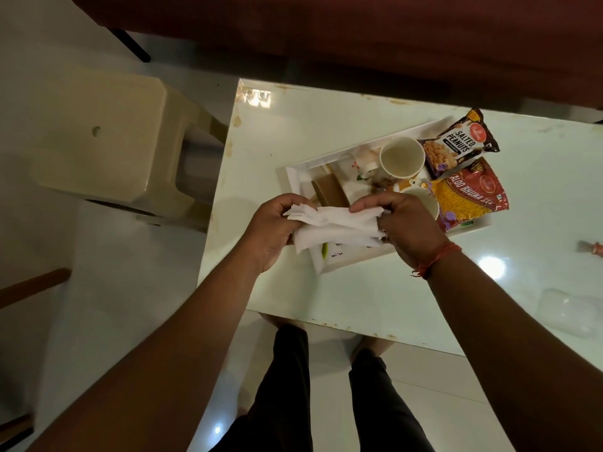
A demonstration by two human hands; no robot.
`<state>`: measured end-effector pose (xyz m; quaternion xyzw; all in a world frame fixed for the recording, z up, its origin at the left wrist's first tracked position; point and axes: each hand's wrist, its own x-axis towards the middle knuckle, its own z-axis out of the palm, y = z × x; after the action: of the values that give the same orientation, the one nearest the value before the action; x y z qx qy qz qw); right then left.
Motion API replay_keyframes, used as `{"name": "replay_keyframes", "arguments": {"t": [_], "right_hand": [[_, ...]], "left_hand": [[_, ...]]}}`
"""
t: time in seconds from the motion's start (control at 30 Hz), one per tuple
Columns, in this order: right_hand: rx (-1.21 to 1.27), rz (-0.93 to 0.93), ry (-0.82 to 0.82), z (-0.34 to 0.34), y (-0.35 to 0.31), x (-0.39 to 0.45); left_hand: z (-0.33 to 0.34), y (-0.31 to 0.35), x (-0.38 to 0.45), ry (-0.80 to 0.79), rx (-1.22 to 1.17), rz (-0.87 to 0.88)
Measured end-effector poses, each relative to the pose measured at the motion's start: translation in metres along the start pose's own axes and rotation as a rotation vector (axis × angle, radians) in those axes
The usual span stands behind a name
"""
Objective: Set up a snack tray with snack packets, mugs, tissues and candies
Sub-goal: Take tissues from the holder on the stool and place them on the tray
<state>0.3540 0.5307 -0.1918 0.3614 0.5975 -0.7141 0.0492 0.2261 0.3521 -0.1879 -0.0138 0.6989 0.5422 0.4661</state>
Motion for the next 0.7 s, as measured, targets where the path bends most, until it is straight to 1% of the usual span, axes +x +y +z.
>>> {"name": "replay_keyframes", "arguments": {"t": [0.1, 0.2, 0.3, 0.37, 0.47, 0.57, 0.63, 0.7], "right_hand": [[-0.009, -0.049, 0.05, 0.001, 0.001, 0.001], [-0.02, -0.05, 0.109, 0.001, 0.007, -0.001], [0.05, 0.002, 0.106, 0.004, 0.014, -0.007], [0.166, 0.071, 0.1, 0.008, 0.017, -0.012], [0.379, 0.179, 0.117, 0.014, 0.021, -0.021], [0.697, 0.274, 0.138, 0.021, 0.03, -0.026], [0.911, 0.331, 0.147, 0.028, 0.035, -0.028], [1.065, 0.365, 0.151, 0.036, 0.04, -0.028]], "left_hand": [[0.001, 0.002, 0.002, 0.028, -0.009, 0.0], [0.003, 0.003, 0.007, 0.079, -0.012, -0.017], [0.004, 0.006, 0.016, 0.119, 0.111, -0.012], [0.006, 0.011, 0.025, 0.099, 0.178, -0.025], [0.01, 0.027, 0.041, 0.014, 0.298, -0.044], [0.016, 0.049, 0.058, -0.046, 0.325, -0.117], [0.021, 0.06, 0.068, -0.057, 0.332, -0.158], [0.03, 0.066, 0.079, -0.078, 0.353, -0.193]]}}
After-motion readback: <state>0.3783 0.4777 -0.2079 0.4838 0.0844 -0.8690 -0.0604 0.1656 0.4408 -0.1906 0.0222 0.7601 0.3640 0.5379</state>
